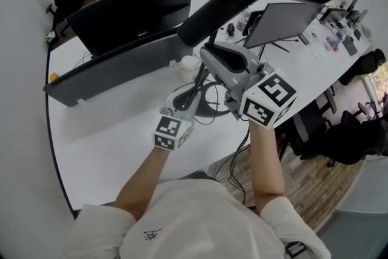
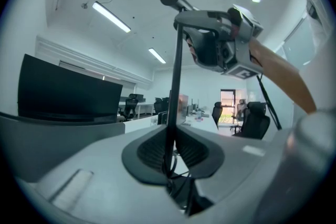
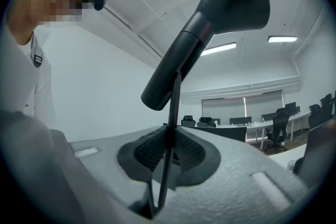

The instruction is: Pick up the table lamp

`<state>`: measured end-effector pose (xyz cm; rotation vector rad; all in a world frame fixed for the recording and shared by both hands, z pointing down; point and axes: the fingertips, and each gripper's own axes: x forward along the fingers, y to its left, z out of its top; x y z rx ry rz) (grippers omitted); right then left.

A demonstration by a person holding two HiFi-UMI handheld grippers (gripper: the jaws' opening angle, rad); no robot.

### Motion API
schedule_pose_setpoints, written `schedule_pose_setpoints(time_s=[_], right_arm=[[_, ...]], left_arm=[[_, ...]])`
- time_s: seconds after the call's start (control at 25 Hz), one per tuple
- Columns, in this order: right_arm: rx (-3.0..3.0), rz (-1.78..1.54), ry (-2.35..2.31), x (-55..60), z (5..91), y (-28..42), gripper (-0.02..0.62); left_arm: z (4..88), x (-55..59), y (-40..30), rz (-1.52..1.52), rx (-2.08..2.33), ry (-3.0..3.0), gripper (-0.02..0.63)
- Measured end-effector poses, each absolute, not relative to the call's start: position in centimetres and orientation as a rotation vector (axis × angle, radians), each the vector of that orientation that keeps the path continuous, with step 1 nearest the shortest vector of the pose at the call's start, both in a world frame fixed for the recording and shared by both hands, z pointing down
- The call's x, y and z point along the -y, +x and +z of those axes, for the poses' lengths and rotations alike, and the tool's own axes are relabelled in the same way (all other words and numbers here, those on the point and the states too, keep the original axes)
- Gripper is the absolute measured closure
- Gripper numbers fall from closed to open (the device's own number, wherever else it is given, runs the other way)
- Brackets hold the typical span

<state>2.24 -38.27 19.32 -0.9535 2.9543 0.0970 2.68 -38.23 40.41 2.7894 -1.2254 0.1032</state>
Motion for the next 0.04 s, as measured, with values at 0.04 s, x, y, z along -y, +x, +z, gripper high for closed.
schedule_pose_setpoints(time_s=[0.04], right_arm=[[-2.954, 0.096, -0.954, 38.32, 19.35, 2.21, 0.552]], left_arm=[[40.44, 38.3, 2.64, 0.104, 1.225, 2.788, 0.56]])
